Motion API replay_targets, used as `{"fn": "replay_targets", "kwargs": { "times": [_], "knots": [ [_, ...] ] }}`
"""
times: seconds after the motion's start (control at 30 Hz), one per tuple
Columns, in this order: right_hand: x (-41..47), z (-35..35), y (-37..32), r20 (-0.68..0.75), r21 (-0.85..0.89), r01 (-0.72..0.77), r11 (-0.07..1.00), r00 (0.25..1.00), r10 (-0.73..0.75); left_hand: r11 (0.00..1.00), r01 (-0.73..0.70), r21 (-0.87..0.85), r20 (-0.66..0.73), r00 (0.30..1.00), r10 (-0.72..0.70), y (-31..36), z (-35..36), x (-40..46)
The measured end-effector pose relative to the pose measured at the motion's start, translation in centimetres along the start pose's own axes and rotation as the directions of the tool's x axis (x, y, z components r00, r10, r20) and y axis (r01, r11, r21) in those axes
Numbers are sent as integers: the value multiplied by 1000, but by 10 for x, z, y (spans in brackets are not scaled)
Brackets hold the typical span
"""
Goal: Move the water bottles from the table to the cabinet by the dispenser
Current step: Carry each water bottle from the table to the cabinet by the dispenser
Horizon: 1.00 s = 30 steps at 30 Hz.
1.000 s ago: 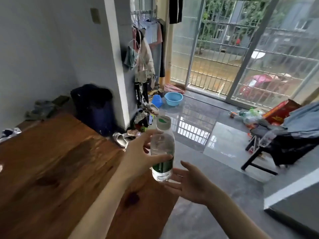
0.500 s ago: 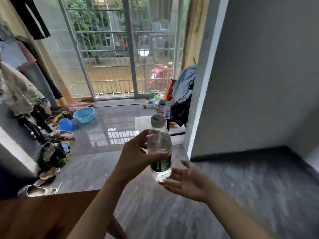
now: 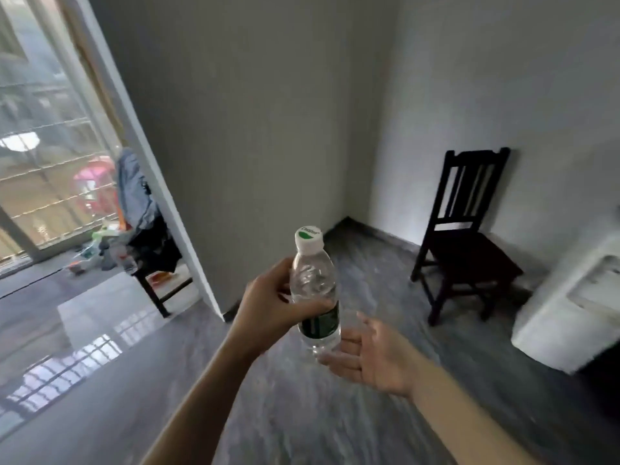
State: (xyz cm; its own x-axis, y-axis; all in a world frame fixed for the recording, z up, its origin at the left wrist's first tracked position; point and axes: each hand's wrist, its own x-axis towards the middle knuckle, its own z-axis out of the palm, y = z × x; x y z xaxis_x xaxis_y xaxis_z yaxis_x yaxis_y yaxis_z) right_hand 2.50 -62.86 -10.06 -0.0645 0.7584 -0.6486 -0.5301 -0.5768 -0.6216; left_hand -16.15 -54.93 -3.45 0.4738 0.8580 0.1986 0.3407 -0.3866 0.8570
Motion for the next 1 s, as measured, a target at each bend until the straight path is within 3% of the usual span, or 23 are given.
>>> {"fn": "replay_targets", "kwargs": {
  "times": [0.1, 0.27, 0.47, 0.67, 1.0],
  "knots": [
    [-33, -54, -3, -115, 146, 121, 982, 988, -105, 996, -80, -44, 164, 983, 86, 29, 57, 27],
    [-78, -112, 1, -269, 321, 266, 909, 946, -182, 971, -193, -139, 377, 897, 232, 65, 135, 53],
    [-113, -142, 19, -454, 434, 433, 790, 863, -224, 916, -291, -275, 562, 725, 399, 94, 193, 67],
    [-136, -155, 37, -543, 482, 502, 718, 814, -205, 875, -306, -374, 660, 575, 483, 113, 229, 62],
    [-166, -186, 55, -642, 531, 587, 611, 749, -162, 856, -289, -428, 731, 446, 516, 131, 288, 62]
  ]
}}
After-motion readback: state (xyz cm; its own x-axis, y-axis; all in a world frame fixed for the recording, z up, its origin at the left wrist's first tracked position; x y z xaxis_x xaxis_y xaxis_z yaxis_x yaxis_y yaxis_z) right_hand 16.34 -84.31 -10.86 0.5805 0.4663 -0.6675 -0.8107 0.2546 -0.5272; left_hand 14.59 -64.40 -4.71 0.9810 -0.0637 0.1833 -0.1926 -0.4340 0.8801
